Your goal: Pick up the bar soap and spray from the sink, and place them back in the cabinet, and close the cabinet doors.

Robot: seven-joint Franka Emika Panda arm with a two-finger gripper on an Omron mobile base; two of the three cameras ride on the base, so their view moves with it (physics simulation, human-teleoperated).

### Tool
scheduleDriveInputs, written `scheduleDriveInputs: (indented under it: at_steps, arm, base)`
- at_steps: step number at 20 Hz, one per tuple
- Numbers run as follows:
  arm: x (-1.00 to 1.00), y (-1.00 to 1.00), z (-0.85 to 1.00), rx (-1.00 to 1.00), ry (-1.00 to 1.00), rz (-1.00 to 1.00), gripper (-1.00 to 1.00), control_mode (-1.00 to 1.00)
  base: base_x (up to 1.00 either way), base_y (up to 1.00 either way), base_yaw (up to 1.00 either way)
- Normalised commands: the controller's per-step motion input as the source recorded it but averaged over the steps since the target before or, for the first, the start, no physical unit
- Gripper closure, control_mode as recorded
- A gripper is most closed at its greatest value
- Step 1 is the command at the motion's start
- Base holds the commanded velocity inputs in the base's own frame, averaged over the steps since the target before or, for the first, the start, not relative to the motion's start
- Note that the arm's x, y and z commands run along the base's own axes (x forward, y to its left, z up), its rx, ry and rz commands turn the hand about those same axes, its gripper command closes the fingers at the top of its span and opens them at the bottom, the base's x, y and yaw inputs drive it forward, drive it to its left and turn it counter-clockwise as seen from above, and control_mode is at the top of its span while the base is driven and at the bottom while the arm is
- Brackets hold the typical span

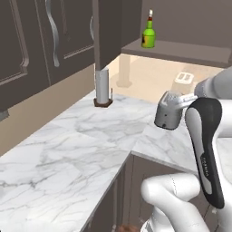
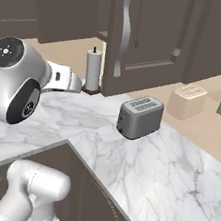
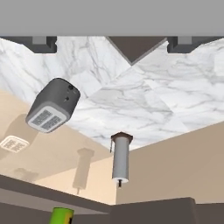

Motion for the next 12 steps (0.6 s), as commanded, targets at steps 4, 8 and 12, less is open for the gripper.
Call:
scheduleDriveInputs:
  at_steps: [4, 8, 12]
  arm:
    - [0.0, 0.0, 0.0, 0.0, 0.0, 0.0, -1.0, 1.0]
    - [0.0, 0.0, 0.0, 0.0, 0.0, 0.0, -1.0, 1.0]
    - [0.0, 0.0, 0.0, 0.0, 0.0, 0.0, -1.0, 1.0]
  base:
    - [-0.69, -0.22, -0.11]
    - [-0.65, -0.24, -0.22]
    - [-0.66, -0.21, -0.24]
